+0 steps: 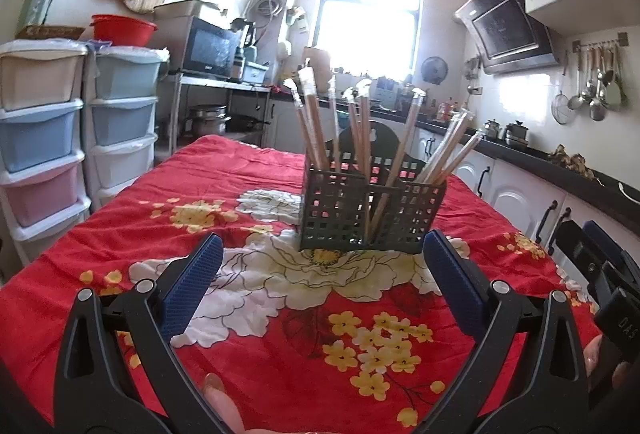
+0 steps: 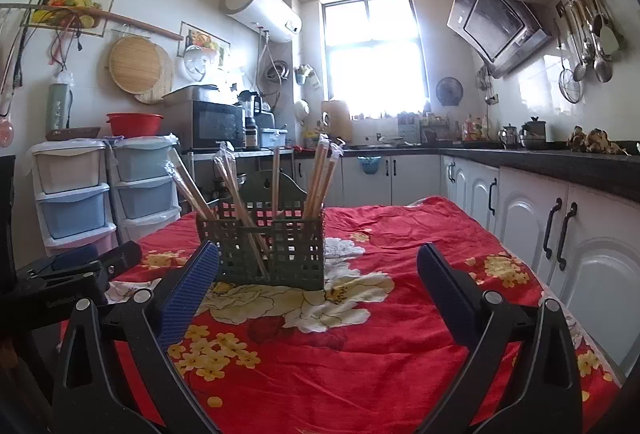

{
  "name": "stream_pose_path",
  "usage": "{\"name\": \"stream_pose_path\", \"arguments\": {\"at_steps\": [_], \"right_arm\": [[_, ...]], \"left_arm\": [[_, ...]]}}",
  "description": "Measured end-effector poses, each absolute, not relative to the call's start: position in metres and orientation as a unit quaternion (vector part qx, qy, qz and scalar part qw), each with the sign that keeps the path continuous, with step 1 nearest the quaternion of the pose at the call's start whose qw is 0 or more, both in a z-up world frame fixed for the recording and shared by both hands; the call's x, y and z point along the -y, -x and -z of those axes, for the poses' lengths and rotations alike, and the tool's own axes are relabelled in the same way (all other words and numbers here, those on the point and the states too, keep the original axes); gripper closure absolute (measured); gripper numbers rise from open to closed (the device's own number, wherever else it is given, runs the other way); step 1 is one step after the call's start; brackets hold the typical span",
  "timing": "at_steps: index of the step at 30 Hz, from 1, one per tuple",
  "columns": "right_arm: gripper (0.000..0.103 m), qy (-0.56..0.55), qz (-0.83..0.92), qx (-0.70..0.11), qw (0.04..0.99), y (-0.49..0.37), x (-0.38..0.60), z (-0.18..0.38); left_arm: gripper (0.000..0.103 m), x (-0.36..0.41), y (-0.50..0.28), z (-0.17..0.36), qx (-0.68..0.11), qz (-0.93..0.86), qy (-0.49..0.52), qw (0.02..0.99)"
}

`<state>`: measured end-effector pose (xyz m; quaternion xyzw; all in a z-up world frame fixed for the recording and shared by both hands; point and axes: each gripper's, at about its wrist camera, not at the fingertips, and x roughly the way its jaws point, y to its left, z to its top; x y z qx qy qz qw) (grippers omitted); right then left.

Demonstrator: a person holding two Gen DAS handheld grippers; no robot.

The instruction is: Organize utensils

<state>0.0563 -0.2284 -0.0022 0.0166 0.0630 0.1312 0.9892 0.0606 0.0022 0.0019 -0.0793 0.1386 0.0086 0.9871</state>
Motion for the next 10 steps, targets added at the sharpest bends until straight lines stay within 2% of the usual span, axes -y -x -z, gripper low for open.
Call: {"name": "stream_pose_path", "arguments": {"at_steps": [5,7,10], "right_arm": [[0.006,-0.009,-0.109,-0.113,0.988,-0.083,0.245,-0.009],[0.006,0.016,-0.073,-0.179,0.981,-0.120,0.259,-0.013],[0.006,0.050,-0.009,-0.337,0.940,-0.192,0.278,0.008]], "left_arm": [[0.010,-0.039,-0.083,-0.015,-0.214,-0.014,0.107,0.971],[0.010,-0.066,-0.107,-0.017,-0.270,-0.033,0.118,0.955],[0.010,-0.111,-0.161,-0.001,-0.372,-0.089,0.127,0.915]]}}
